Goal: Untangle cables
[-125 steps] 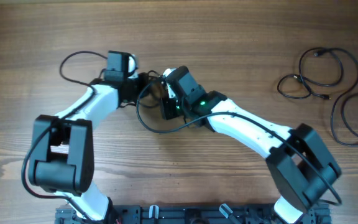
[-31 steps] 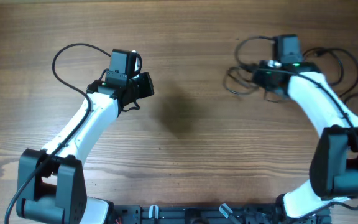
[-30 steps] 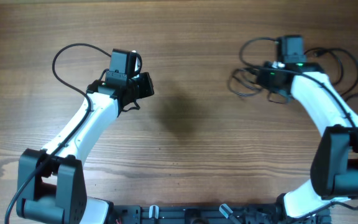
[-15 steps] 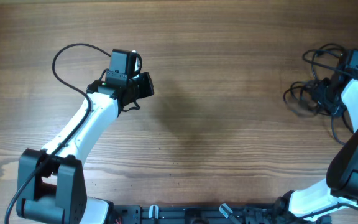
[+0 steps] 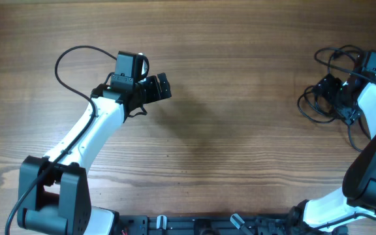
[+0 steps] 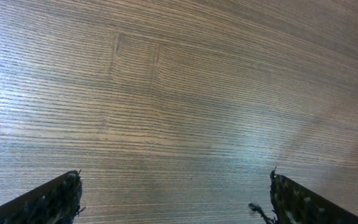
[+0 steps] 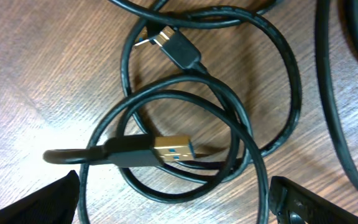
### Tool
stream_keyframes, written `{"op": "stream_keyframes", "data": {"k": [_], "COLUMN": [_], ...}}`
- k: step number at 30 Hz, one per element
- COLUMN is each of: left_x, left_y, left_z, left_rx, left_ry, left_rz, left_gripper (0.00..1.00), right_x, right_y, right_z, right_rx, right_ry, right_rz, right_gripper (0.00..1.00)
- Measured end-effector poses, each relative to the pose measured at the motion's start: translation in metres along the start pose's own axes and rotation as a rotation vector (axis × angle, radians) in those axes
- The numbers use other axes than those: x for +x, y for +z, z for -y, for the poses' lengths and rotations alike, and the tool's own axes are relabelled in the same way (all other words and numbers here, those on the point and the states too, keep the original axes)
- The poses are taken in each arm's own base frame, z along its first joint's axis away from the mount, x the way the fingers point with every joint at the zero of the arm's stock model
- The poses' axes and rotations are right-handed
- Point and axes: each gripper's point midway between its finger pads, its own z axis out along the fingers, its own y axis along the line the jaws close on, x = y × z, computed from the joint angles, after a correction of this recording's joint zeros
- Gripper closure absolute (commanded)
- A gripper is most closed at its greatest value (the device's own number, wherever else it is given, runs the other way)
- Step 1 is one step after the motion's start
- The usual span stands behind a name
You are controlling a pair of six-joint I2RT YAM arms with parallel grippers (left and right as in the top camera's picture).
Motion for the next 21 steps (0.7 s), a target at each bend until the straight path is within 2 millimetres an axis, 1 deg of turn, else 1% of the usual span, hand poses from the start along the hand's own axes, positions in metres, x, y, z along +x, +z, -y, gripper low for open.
{"op": "stream_keyframes", "data": {"k": [3, 10, 16, 21], "left_x": [0.000, 0.000, 0.000, 0.000], "left_y": [0.000, 0.000, 0.000, 0.000], "left_z": [0.000, 0.000, 0.000, 0.000], "left_rx": [0.000, 0.000, 0.000, 0.001], "left_ry": [0.000, 0.000, 0.000, 0.000], "left_rz": [0.000, 0.000, 0.001, 0.001], "left_gripper": [0.00, 0.00, 0.00, 0.00], "right_x": [-0.005, -0.029, -0.044, -0.044], "right_y": [0.000, -0.002, -0.005, -0.005], "right_z": [-0.005, -0.017, -0.023, -0.024], "right_rx": [-0.023, -0.074, -0.101, -0.102], "right_ry": [-0.001, -0.005, -0.008, -0.008], "right_rz": [0.020, 0.115, 0.176, 0.178], "right_gripper": [0.00, 0.00, 0.00, 0.00]}}
